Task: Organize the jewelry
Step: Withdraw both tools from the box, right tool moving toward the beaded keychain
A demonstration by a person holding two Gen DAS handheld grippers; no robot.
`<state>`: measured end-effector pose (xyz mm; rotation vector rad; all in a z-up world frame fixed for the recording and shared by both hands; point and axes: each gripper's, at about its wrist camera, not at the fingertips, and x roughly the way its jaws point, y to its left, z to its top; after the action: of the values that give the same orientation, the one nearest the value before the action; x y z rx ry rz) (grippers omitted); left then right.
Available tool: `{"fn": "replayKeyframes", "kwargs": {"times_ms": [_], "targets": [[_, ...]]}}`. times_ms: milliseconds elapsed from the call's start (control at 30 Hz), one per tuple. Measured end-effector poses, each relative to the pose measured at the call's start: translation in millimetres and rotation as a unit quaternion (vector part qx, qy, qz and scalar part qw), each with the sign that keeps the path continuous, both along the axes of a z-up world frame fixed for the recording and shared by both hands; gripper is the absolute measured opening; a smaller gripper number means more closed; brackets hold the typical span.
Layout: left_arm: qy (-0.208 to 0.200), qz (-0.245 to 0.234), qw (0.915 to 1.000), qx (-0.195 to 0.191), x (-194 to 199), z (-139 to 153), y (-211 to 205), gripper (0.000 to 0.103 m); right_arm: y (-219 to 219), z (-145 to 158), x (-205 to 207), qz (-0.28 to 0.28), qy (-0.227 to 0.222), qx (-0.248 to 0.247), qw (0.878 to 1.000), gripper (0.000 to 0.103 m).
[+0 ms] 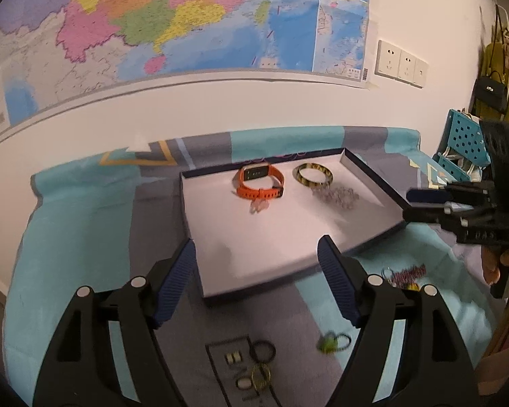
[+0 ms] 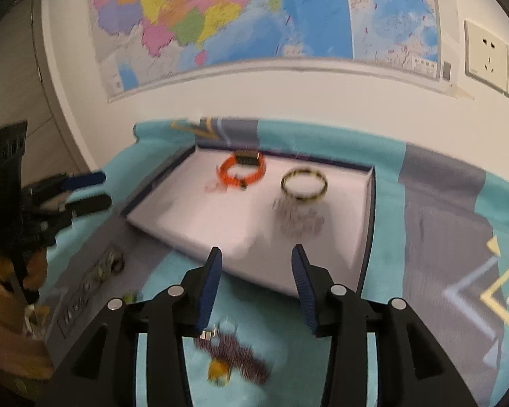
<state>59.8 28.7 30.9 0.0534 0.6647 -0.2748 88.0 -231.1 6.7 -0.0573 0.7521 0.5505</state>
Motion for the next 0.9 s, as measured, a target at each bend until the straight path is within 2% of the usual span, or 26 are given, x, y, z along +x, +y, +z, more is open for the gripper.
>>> {"fn": "replayKeyframes", "kwargs": {"times_ms": [167, 233, 367, 600, 900], "targets": [[0.008, 0.006, 0.9999, -0.004, -17, -8, 7, 0.074, -8, -23, -24, -0.007, 0.03, -0.003, 1.0, 0.04], [0.009, 0.007, 0.9999, -0.01, -25, -11, 10, 0.08, -14, -31, -29, -0.012, 0.042, 0.004, 0.999, 0.04], [0.011, 0.006, 0.9999, -0.009, -40, -17, 12, 0.08, -22, -40, -41, -0.022, 0.054, 0.016, 0.998, 0.04], [0.026, 0.003, 0.9996, -0.01, -56, -29, 13, 0.08, -21, -43, -62, -0.014, 0.053, 0.021, 0.998, 0.04], [0.039, -0.016, 0.9991, -0.01, -69, -40, 3, 0.08, -9, -50, -69, -0.004, 0.057, 0.02, 0.998, 0.04]]}}
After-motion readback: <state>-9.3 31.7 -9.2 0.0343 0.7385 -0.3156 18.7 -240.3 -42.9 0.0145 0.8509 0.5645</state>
